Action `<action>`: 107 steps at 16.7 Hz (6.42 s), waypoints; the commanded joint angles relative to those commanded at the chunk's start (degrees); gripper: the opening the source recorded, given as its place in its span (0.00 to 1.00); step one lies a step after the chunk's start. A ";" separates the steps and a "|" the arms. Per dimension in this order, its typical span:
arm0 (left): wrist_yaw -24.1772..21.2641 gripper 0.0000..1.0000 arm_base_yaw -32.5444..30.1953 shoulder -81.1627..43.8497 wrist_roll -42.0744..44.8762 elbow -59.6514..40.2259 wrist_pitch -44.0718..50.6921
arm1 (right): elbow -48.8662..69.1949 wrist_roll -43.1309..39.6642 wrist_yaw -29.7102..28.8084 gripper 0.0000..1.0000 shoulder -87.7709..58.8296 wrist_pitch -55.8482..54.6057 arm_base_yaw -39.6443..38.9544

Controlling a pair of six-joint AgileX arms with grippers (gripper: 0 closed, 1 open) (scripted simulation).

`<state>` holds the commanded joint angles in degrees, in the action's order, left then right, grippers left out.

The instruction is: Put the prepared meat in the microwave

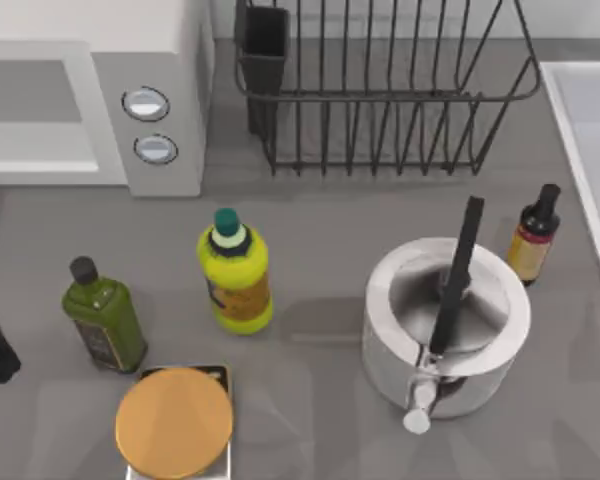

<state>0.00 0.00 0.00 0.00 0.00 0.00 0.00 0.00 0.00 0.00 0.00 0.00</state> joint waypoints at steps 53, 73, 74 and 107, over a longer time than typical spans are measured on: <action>-0.46 0.55 10.31 -110.05 22.81 -57.75 37.88 | 0.00 0.00 0.00 1.00 0.00 0.00 0.00; -0.84 0.00 10.46 -105.05 22.88 -61.35 44.97 | 0.00 0.00 0.00 1.00 0.00 0.00 0.00; -0.85 0.00 10.47 -104.26 22.87 -62.68 47.46 | 0.00 0.00 0.00 1.00 0.00 0.00 0.00; -6.07 0.00 8.25 -111.87 5.86 -46.82 -34.55 | 0.00 0.00 0.00 1.00 0.00 0.00 0.00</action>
<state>-6.07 8.25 -111.87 5.86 -46.82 -34.55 0.00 0.00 0.00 0.00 0.00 0.00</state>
